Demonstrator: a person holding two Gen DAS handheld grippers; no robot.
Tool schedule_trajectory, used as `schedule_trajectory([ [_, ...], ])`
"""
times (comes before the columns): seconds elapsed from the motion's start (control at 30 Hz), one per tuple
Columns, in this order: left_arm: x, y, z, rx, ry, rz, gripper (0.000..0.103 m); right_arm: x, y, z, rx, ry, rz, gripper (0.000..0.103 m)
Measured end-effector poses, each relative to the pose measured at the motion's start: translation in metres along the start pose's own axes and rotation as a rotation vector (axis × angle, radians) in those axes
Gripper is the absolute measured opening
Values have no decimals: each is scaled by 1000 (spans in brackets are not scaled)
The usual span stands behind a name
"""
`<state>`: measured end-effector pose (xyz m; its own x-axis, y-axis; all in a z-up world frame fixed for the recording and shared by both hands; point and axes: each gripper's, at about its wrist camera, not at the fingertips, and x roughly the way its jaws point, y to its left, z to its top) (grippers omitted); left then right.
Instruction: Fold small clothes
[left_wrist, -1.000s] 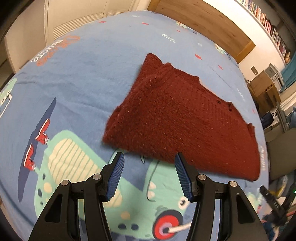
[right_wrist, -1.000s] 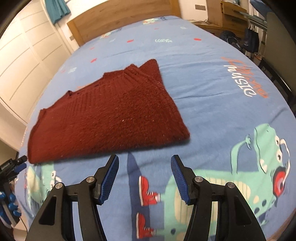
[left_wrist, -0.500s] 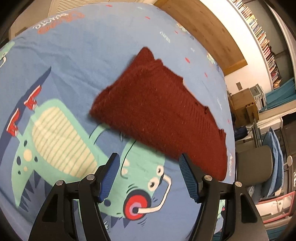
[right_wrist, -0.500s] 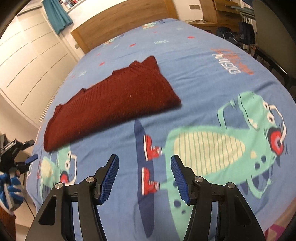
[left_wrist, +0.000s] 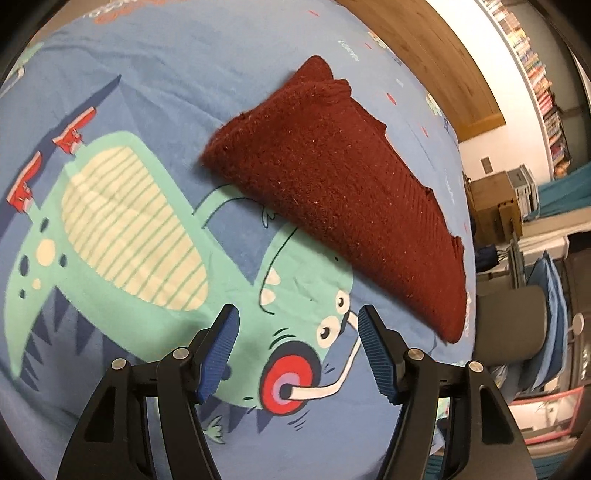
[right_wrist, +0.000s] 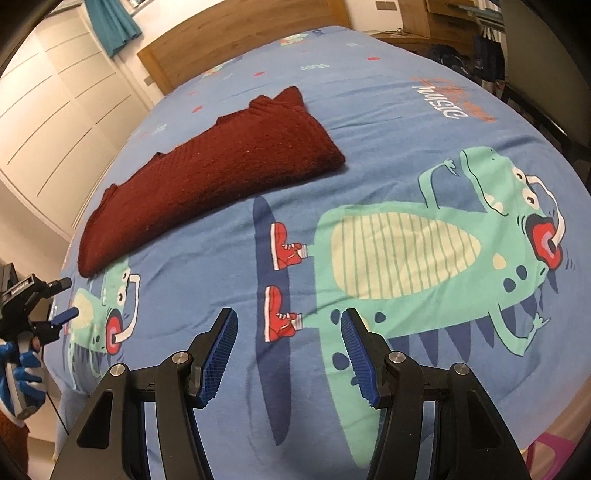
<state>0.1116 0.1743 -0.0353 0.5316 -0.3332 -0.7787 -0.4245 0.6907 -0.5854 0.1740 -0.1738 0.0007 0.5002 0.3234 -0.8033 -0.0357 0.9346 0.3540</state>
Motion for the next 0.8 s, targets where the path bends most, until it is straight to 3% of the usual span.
schedule_trajectory([
  [0.2,23,-5,8,-40,4,-43,61,8,-11,-1,19,21,-13,60],
  [0.43,42,23,35,-184,-56,-88,61,13,-19,-1,7,37,-27,60],
  [0.8,61,55,71,-332,-165,-313,59,24,-25,1,-2,65,-32,60],
])
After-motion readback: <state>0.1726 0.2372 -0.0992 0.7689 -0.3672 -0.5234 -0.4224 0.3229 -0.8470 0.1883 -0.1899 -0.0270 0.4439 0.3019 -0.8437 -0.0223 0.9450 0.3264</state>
